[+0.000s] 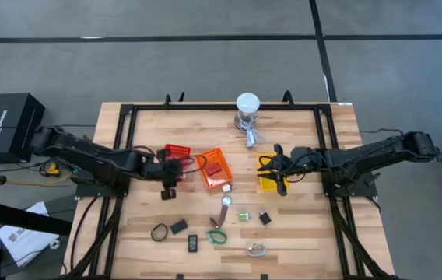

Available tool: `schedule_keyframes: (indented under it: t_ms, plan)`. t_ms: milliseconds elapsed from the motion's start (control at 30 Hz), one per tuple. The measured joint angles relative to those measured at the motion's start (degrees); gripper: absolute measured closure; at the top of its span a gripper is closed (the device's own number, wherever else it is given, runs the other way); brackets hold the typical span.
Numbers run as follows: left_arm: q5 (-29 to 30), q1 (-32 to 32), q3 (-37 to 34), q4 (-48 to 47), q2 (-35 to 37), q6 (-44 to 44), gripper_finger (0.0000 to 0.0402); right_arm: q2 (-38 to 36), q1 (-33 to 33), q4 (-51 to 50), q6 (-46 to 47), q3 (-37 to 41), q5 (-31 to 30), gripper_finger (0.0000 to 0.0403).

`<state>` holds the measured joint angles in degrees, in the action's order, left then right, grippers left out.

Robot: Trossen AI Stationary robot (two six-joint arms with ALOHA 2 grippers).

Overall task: Pick & Place Office items
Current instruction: Put the pink charger adapter into the red bin

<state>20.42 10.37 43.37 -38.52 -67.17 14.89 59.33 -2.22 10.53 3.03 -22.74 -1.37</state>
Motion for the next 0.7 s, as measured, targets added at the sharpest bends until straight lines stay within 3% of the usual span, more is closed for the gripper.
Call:
schedule_keyframes:
  t_ms: [400,700]
  plan:
    - [1.8,-10.4,-8.1,-1.3,1.3,1.1,0.0262,0.0,0.0,0.1,1.1,0.0,0.0,0.0321]
    - [-1.4,-13.6,-10.8,2.2,1.3,2.2,0.0241,0.0,1.7,1.9,1.1,0.0,-0.2,0.0321]
